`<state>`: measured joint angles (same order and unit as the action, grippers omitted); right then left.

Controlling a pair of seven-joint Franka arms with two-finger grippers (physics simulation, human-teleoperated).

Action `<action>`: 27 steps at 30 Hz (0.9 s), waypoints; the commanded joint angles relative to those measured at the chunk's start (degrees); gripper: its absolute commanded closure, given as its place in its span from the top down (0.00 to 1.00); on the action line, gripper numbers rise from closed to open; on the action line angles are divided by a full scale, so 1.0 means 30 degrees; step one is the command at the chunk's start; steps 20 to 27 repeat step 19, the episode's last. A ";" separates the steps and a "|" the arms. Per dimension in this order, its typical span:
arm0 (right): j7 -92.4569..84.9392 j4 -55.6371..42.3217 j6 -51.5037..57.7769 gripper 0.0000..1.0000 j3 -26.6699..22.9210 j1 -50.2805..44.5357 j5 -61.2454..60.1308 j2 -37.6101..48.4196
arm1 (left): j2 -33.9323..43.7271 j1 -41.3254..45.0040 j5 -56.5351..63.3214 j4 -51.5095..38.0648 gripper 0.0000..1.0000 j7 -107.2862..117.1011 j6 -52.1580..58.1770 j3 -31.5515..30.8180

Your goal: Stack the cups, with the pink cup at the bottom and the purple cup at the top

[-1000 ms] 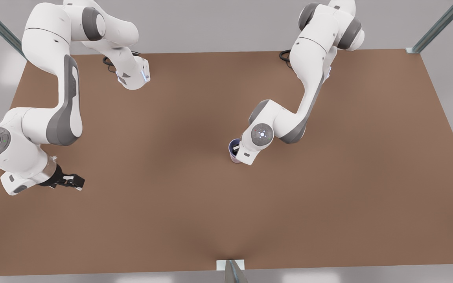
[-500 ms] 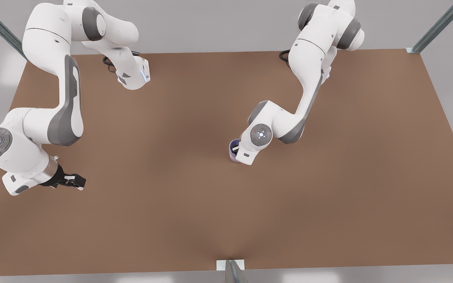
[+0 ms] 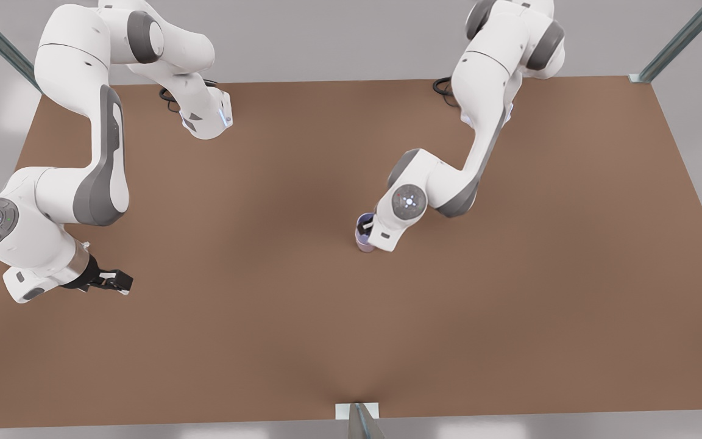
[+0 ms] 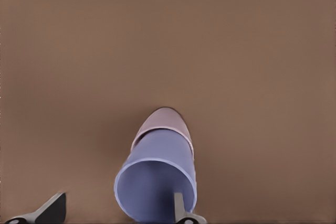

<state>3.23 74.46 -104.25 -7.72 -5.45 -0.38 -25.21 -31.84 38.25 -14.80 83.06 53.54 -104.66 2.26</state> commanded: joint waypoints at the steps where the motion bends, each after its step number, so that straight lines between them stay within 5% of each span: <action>1: -0.0021 -0.0005 -0.0024 1.00 -0.0005 -0.0001 -0.0019 0.0024 | 0.0183 -0.0036 0.0012 -0.0032 0.99 0.0083 0.0640 0.0007; 6: -0.0021 -0.0005 -0.0054 1.00 -0.0005 -0.0001 -0.0019 0.0024 | 0.0417 -0.0502 0.0656 -0.0967 0.99 -0.0355 0.1809 0.0680; 9: -0.0021 -0.0005 -0.0024 1.00 -0.0005 -0.0001 0.0010 0.0024 | 0.0766 -0.4775 0.2765 -0.4629 0.99 -0.9542 0.6616 0.0885; 12: -0.0021 -0.0005 -0.0054 1.00 -0.0005 -0.0030 -0.0019 0.0024 | 0.2552 -0.6801 0.3322 -0.4282 1.00 -2.0103 0.7497 0.4636; 15: -0.0021 -0.0005 -0.0054 1.00 -0.0005 -0.0030 -0.0019 0.0024 | 0.5690 -0.8590 0.5315 -0.0852 1.00 -1.9810 0.5825 0.1560; 27: 0.0008 -0.0005 -0.0054 1.00 -0.0005 -0.0030 -0.0019 0.0024 | 0.5485 -0.8590 0.5227 -0.0998 1.00 -1.9868 0.5884 0.1531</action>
